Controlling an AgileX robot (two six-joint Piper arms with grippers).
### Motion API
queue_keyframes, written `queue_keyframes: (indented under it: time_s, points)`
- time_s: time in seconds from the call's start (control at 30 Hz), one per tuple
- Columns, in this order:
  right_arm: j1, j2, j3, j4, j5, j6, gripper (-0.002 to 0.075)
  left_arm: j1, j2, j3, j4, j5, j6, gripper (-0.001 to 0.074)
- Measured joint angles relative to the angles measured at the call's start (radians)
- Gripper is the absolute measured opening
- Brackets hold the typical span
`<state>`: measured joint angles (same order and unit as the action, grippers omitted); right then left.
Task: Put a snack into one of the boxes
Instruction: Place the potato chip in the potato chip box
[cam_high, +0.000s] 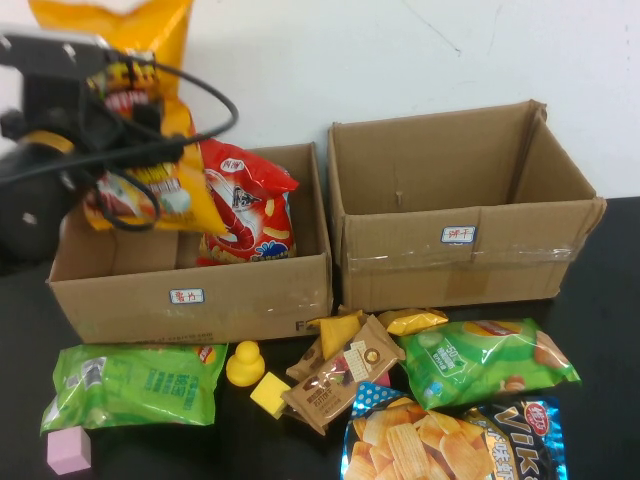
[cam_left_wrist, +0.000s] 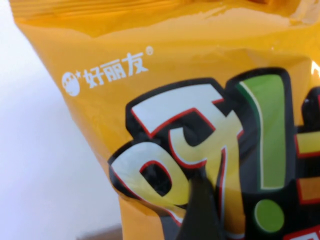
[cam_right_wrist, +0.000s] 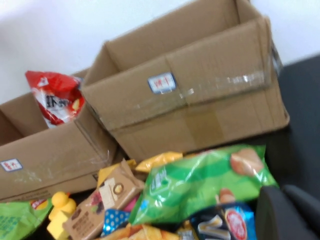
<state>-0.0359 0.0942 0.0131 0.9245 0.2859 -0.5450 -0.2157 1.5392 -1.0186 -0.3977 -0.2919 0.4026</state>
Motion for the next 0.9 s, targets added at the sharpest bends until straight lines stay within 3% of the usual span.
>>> queue_keyframes:
  time_s: [0.17,0.37,0.47,0.6,0.7,0.83,0.9]
  points:
    - [0.0,0.046,-0.057,0.006,0.0,-0.068,-0.0001,0.0,0.009,-0.002,-0.001,-0.109,0.01,0.0463]
    - [0.0,0.155,-0.088,0.008,0.061,-0.099,-0.0001,0.034,0.215,-0.025,0.002,-0.227,-0.051,0.0463]
    - [0.0,0.184,-0.088,0.016,0.096,-0.116,-0.0001,0.055,0.322,-0.052,0.002,-0.225,-0.147,0.0509]
    - [0.0,0.19,-0.1,0.033,0.113,-0.187,-0.0001,0.062,0.378,-0.063,-0.017,-0.174,-0.195,0.0632]
    - [0.0,0.192,-0.127,0.036,0.114,-0.238,-0.0001,0.062,0.348,-0.068,-0.019,-0.124,-0.183,0.0661]
    - [0.0,0.223,-0.194,0.037,0.134,-0.29,-0.0001,0.062,0.219,-0.07,-0.021,0.02,-0.106,0.065]
    - [0.0,0.263,-0.25,0.037,0.153,-0.335,-0.0001,0.062,0.12,-0.07,-0.021,0.111,-0.077,0.0573]
